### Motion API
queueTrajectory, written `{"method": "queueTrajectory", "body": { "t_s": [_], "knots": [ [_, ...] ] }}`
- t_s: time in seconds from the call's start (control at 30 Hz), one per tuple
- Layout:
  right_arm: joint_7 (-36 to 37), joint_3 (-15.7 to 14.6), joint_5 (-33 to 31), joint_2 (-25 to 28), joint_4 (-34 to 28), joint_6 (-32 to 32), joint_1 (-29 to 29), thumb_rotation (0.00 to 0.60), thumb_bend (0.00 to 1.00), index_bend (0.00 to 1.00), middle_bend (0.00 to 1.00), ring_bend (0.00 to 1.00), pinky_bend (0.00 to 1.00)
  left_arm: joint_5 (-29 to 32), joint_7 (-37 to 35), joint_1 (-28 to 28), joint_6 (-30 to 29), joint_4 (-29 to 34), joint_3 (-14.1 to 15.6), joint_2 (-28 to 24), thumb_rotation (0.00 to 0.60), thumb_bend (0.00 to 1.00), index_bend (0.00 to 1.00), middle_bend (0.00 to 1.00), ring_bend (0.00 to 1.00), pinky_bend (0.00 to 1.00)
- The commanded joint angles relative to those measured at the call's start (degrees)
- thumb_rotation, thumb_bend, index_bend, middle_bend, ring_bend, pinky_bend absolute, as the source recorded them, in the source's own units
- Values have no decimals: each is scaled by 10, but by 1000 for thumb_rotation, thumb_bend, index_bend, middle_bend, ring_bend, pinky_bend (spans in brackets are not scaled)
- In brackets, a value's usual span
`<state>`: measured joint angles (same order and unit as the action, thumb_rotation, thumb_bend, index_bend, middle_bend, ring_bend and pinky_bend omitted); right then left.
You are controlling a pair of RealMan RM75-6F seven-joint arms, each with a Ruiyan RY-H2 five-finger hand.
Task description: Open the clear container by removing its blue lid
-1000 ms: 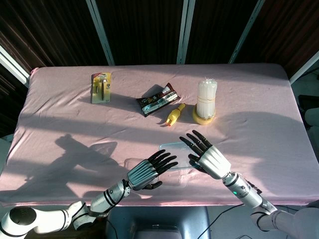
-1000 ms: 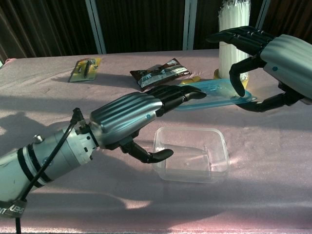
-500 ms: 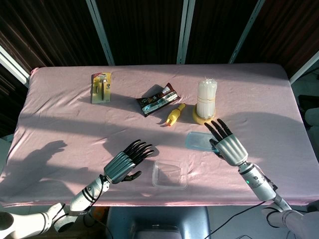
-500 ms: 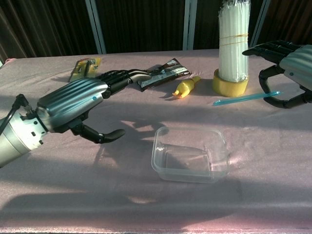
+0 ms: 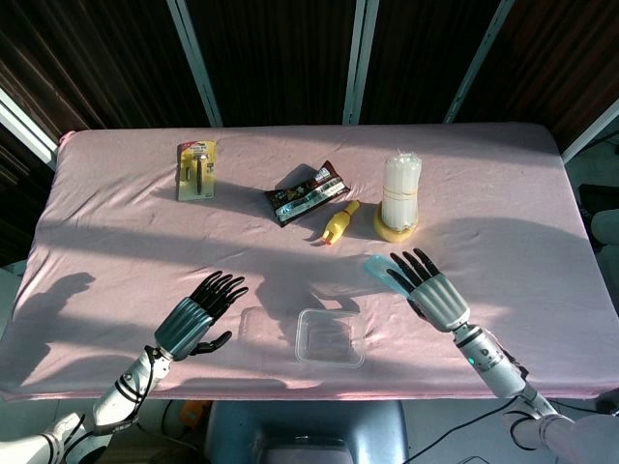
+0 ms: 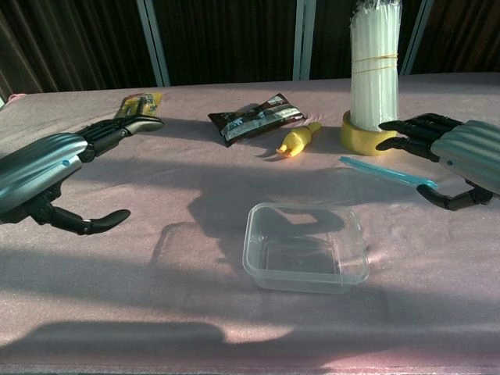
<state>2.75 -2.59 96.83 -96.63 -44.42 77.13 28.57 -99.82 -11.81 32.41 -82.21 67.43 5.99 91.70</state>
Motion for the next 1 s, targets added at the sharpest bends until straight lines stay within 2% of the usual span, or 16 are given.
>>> {"method": "queueTrajectory", "body": {
  "t_s": [0.03,0.1,0.17,0.37,0.47,0.57,0.67,0.8,1.0],
  "knots": [
    [-22,-14,-8,47,-67,-21,-14,600,398,65,10,0,0,-5,-4,-11,-10,4,5,-11,600,319,0,0,0,0],
    [-37,-21,-13,77,-113,-34,-20,600,286,12,0,0,0,-3,-3,-23,-13,15,13,-26,600,318,0,0,0,0],
    [-51,-28,-17,106,-156,-45,-26,600,222,0,0,0,0,2,2,-36,-18,28,19,-42,600,317,0,0,0,0],
    [-117,-44,-43,205,-296,-29,-70,600,203,0,0,0,0,33,40,-92,-39,100,38,-121,600,322,0,0,0,0],
    [-162,-45,-82,262,-393,18,-123,600,202,0,0,0,0,71,81,-129,-40,161,50,-175,600,333,0,0,0,0],
    [-165,-47,-101,302,-450,74,-169,600,202,0,0,0,0,99,120,-165,-64,193,49,-195,600,345,0,0,0,0],
    [-143,-47,-108,327,-467,131,-214,600,201,0,0,0,0,109,165,-199,-94,196,45,-196,600,346,0,0,0,0],
    [-103,-46,-102,338,-451,187,-259,600,201,0,0,0,0,116,200,-221,-103,215,39,-204,600,350,0,0,0,0],
    [-62,-30,-94,347,-442,197,-272,600,201,0,0,0,0,108,198,-228,-92,225,30,-211,600,350,0,0,0,0]
  ]
}}
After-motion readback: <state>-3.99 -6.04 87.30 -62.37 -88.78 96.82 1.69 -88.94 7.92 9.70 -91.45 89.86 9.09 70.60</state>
